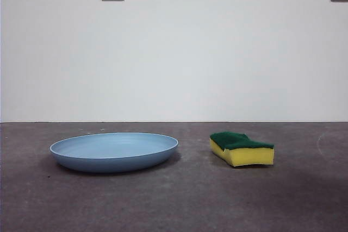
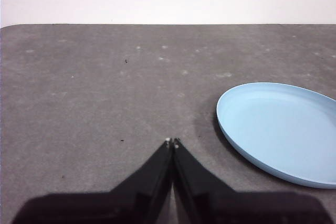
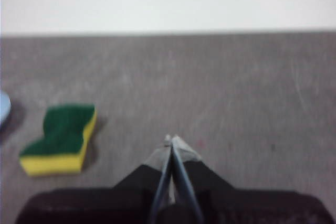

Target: Pick up the plate,pick up the cloth,clean the plate with the cloth

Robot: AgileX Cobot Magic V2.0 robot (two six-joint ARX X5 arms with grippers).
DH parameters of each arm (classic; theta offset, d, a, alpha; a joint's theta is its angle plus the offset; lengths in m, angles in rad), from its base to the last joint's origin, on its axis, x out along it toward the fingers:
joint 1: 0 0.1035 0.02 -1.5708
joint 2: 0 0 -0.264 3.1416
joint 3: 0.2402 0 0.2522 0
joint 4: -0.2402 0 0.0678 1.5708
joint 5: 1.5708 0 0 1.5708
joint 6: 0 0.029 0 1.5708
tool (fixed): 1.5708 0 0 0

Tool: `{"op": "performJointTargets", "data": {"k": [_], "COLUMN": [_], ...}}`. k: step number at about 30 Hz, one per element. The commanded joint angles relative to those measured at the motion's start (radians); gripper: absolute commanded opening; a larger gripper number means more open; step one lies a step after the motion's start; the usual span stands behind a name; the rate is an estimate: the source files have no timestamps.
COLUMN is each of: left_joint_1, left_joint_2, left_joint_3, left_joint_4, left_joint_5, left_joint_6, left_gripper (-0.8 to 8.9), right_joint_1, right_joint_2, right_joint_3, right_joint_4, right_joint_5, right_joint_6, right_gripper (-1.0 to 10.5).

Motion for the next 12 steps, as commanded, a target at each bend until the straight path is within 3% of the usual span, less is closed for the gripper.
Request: {"op": "performJointTargets", "data": {"k": [1, 6, 12], "left_joint_1": [0.003, 0.003, 0.003], "left_joint_2": [-0.003, -0.003, -0.003], "left_joint_3": [-0.014, -0.014, -0.014], "left_joint_4": [0.003, 0.003, 0.003], "left_joint_5": [-0.004, -0.004, -0.004], "left_joint_6": [0.0, 0.0, 0.0], "left_gripper": [-0.03, -0.03, -0.03], "right_joint_1": [-0.002, -0.001, -0.001], "right_joint_2": [-0.003, -0.003, -0.003], "right_joint_3": [-0.012, -0.012, -0.011], "right_joint_4": [-0.005, -0.004, -0.002], "right_joint_5": [-0.005, -0.027, -0.02], "right_joint_6": [0.006, 0.053, 0.055], "right_gripper": [0.0, 0.0, 0.0]}}
